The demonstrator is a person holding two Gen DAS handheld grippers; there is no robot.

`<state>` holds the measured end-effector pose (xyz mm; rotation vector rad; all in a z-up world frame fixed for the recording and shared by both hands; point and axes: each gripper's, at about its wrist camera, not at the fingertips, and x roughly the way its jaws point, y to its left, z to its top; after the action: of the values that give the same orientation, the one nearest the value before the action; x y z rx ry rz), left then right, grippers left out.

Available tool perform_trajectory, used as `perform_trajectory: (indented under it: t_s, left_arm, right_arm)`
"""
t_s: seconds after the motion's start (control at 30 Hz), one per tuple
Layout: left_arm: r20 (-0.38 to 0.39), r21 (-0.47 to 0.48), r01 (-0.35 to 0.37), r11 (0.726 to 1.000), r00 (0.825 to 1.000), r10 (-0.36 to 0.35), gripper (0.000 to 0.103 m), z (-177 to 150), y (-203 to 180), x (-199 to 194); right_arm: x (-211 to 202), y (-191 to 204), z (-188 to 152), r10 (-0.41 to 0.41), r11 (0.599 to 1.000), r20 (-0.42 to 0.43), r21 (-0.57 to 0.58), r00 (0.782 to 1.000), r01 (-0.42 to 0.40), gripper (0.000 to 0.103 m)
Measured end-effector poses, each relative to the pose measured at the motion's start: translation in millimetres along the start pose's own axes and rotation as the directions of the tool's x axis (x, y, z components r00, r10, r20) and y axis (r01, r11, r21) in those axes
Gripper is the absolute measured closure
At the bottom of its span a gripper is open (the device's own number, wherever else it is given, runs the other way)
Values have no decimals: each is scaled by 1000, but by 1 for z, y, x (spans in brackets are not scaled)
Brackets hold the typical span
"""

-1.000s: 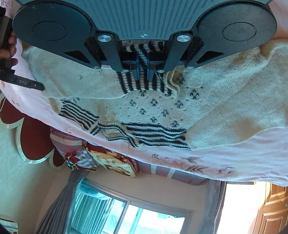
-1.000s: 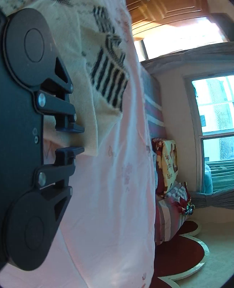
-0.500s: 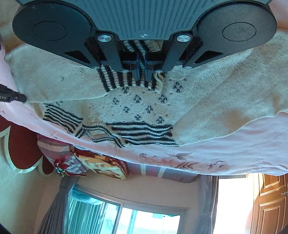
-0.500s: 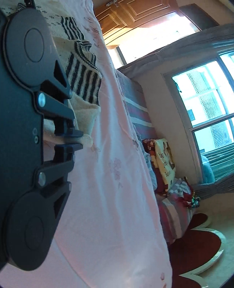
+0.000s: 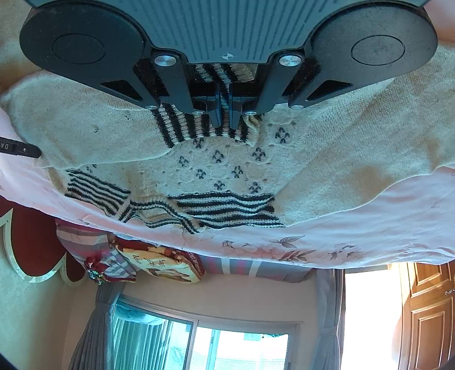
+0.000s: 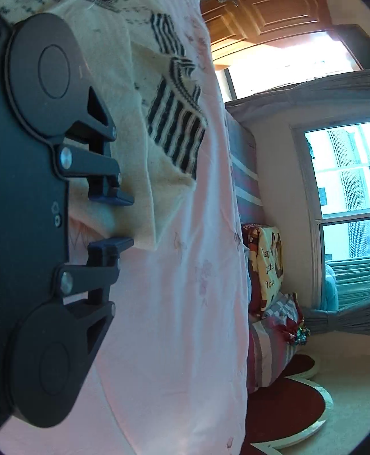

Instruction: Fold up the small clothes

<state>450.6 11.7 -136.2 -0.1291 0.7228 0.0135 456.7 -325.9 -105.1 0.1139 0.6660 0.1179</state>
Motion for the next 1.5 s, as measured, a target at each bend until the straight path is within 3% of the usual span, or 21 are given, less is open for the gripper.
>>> perform_trajectory:
  t_s: [0.17, 0.23, 0.3, 0.4, 0.53, 0.6, 0.67, 0.73, 0.77, 0.8, 0.87, 0.93, 1.0, 1.13, 1.17, 1.23, 1.27, 1.3, 1.33, 1.4, 1.5]
  left_arm:
    - [3, -1, 5, 1000, 1000, -5, 95, -1, 0, 0]
    - [4, -2, 8, 1000, 1000, -8, 95, -1, 1, -1]
    - [0, 5, 15, 1000, 1000, -15, 95, 0, 2, -1]
    - [-54, -18, 56, 998, 997, -57, 95, 8, 12, -8]
    - [-5, -93, 2, 996, 1000, -2, 94, -1, 55, -48]
    - [30, -194, -27, 981, 999, 33, 94, -16, 97, -73]
    - [35, -344, -53, 937, 997, 69, 91, -39, 150, -97]
    - [27, -472, -114, 874, 989, 144, 44, -61, 197, -120]
    - [34, -519, -153, 841, 979, 200, 10, -71, 215, -130]
    - [58, -557, -164, 814, 970, 235, 8, -79, 232, -139]
    - [70, -641, -127, 757, 973, 222, 9, -91, 265, -147]
    - [93, -714, -80, 696, 974, 207, 24, -101, 290, -146]
    - [117, -757, -43, 652, 973, 201, 38, -107, 307, -140]
    - [189, -815, 38, 578, 960, 204, 39, -114, 327, -127]
    - [193, -818, 40, 574, 959, 209, 39, -112, 328, -124]
    - [184, -802, 19, 597, 959, 217, 45, -105, 327, -118]
    - [167, -791, -3, 611, 961, 220, 83, -101, 325, -114]
    - [149, -782, -6, 623, 969, 198, 96, -96, 323, -110]
    - [165, -771, 6, 637, 968, 191, 96, -90, 319, -108]
    - [213, -716, 25, 698, 960, 184, 96, -73, 300, -106]
    - [249, -618, 75, 783, 963, 105, 96, -39, 258, -88]
  right_arm:
    - [-16, 7, 1, -11, 1000, 37, -12, 999, 11, 77]
    - [-7, 11, -5, -39, 998, -25, -47, 999, 38, 78]
    - [-10, 12, -2, -53, 998, -27, -30, 998, 53, 76]
    - [-31, 14, 4, -50, 999, 26, 16, 998, 50, 76]
    - [-59, 19, -3, -30, 998, 55, 53, 998, 27, 72]
    - [-66, 23, -9, -22, 998, 36, 67, 999, 19, 72]
    - [-73, 29, -14, -19, 997, 31, 69, 999, 16, 71]
    - [-79, 38, -20, -16, 997, 25, 73, 1000, 14, 70]
    - [-82, 41, -23, -13, 997, 22, 79, 1000, 11, 70]
    - [-84, 46, -26, -10, 996, 18, 87, 1000, 9, 70]
    - [-88, 54, -30, -9, 995, 14, 98, 1000, 7, 70]
    - [-91, 63, -33, -7, 994, 12, 106, 1000, 5, 70]
    - [-94, 72, -34, -1, 994, 9, 111, 1000, 0, 70]
    - [-95, 84, -33, 11, 994, 4, 112, 1000, -12, 69]
    - [-95, 85, -32, 15, 993, 2, 118, 1000, -15, 69]
    - [-95, 87, -32, 16, 992, 2, 124, 1000, -16, 69]
    - [-95, 87, -31, 15, 992, 3, 127, 1000, -15, 69]
    - [-95, 87, -31, 16, 991, 4, 132, 1000, -16, 69]
    - [-96, 87, -31, 18, 991, 6, 135, 1000, -18, 69]
    - [-98, 86, -30, 16, 991, 11, 134, 1000, -17, 69]
    - [-100, 81, -32, 16, 989, 18, 150, 1000, -19, 69]
